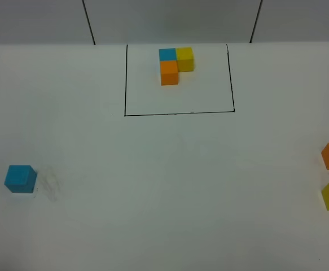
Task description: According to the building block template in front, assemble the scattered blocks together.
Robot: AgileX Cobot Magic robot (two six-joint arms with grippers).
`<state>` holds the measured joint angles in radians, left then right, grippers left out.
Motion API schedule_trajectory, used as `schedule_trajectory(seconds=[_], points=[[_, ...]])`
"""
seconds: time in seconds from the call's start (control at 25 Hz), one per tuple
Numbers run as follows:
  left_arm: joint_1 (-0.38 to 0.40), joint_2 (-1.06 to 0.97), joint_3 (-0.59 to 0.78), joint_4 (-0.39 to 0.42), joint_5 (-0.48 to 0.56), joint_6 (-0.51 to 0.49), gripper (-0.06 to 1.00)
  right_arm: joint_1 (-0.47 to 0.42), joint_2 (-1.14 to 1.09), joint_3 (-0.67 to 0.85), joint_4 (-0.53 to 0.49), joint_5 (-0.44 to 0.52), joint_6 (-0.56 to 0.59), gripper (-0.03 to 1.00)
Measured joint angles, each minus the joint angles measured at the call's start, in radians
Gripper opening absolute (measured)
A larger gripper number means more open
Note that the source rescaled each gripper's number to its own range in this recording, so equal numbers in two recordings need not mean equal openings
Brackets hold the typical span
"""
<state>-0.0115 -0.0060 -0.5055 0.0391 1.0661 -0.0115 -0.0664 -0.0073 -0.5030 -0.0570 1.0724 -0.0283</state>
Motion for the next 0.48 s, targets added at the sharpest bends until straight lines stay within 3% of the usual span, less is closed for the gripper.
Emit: schedule_trajectory(seconds=[0.48], points=[[0.000, 0.000, 0.000, 0.000, 0.000, 0.000, 0.01, 0.000, 0.000, 0.000, 0.000, 0.000, 0.000, 0.01]])
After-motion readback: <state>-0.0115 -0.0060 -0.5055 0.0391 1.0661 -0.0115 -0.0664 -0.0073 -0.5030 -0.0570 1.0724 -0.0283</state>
